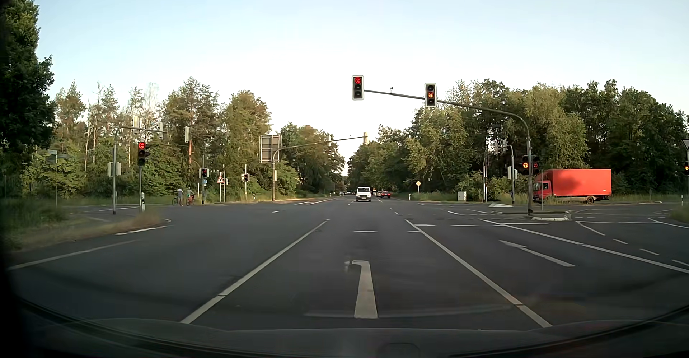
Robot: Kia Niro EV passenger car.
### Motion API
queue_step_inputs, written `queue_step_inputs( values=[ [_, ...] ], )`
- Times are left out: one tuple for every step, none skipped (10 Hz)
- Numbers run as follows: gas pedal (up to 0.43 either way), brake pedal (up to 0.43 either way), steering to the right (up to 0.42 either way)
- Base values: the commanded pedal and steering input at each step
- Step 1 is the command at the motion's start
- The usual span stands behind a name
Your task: Follow the waypoints while adhering to traffic rules and regulations
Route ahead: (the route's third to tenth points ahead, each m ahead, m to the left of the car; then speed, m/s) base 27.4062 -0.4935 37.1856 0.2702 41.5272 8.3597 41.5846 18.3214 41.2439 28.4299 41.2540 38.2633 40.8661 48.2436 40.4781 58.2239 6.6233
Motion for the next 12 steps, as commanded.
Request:
queue_step_inputs(
  values=[
    [0.0,0.25,-0.001],
    [0.0,0.256,-0.001],
    [0.0,0.256,0.0],
    [0.0,0.256,-0.001],
    [0.0,0.256,0.001],
    [0.0,0.262,0.003],
    [0.0,0.262,0.004],
    [0.0,0.268,0.005],
    [0.0,0.268,0.004],
    [0.0,0.268,0.005],
    [0.0,0.274,0.004],
    [0.0,0.274,0.004]
  ],
)
